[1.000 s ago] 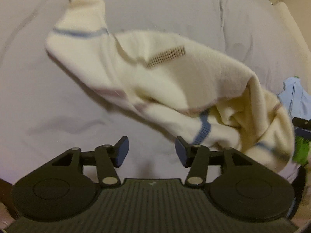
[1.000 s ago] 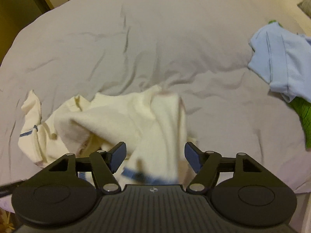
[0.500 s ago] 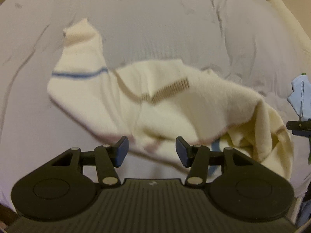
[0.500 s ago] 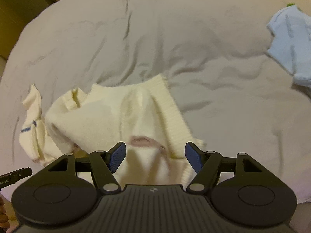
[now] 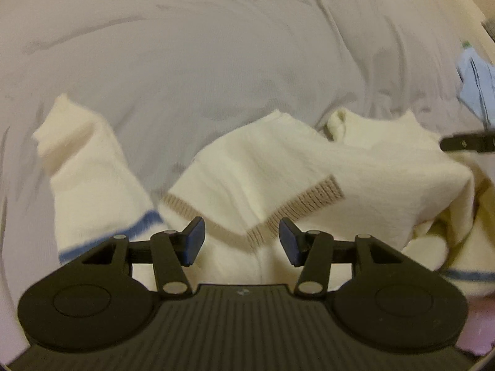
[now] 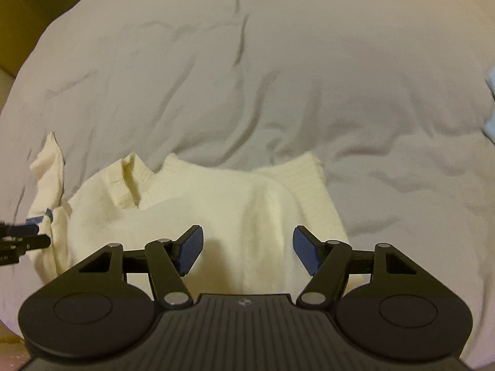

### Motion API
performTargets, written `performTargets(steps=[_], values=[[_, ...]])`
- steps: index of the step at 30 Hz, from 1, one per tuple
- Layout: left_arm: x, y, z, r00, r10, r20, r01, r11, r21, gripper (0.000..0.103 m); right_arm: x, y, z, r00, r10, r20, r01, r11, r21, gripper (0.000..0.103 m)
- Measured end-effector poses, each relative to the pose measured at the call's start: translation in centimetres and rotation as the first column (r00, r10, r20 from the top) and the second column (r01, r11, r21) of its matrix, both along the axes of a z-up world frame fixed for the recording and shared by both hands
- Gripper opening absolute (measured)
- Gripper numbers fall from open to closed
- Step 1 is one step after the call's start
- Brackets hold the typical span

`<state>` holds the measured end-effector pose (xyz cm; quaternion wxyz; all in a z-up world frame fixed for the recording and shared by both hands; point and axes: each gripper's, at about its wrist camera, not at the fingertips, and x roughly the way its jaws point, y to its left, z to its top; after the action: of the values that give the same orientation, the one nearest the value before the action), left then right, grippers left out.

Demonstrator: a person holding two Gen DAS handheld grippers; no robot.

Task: Fold clothes
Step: 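Release the sweater with both tools and drop it onto the bed, then grasp the sweater hem with the left tool while the right tool grasps it too, lift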

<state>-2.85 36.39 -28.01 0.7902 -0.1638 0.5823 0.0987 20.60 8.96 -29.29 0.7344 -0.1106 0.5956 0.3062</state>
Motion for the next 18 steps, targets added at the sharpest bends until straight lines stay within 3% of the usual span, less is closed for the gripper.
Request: performTargets(steps=[5, 11, 18], values=[[1.8, 2.4, -1.9, 0.994, -0.109, 0.005, 0.109, 0.993, -0.041, 0.047, 1.8, 1.6, -1.6, 0.997, 0.072, 0.001, -0.072, 0.997, -0.028, 0.065], [4.2, 5.3, -4.8, 0.986, -0.169, 0.003, 0.169, 0.981, -0.094, 0.048, 4.0, 2.0, -3.9, 0.992, 0.123, -0.041, -0.125, 0.99, -0.065, 0.065], [6.5, 7.0, -9.1, 0.992, -0.12, -0.04, 0.112, 0.979, -0.17, 0.056, 5.1, 2.3, -6.0, 0.986, 0.13, -0.104, -0.132, 0.991, -0.007, 0.066]])
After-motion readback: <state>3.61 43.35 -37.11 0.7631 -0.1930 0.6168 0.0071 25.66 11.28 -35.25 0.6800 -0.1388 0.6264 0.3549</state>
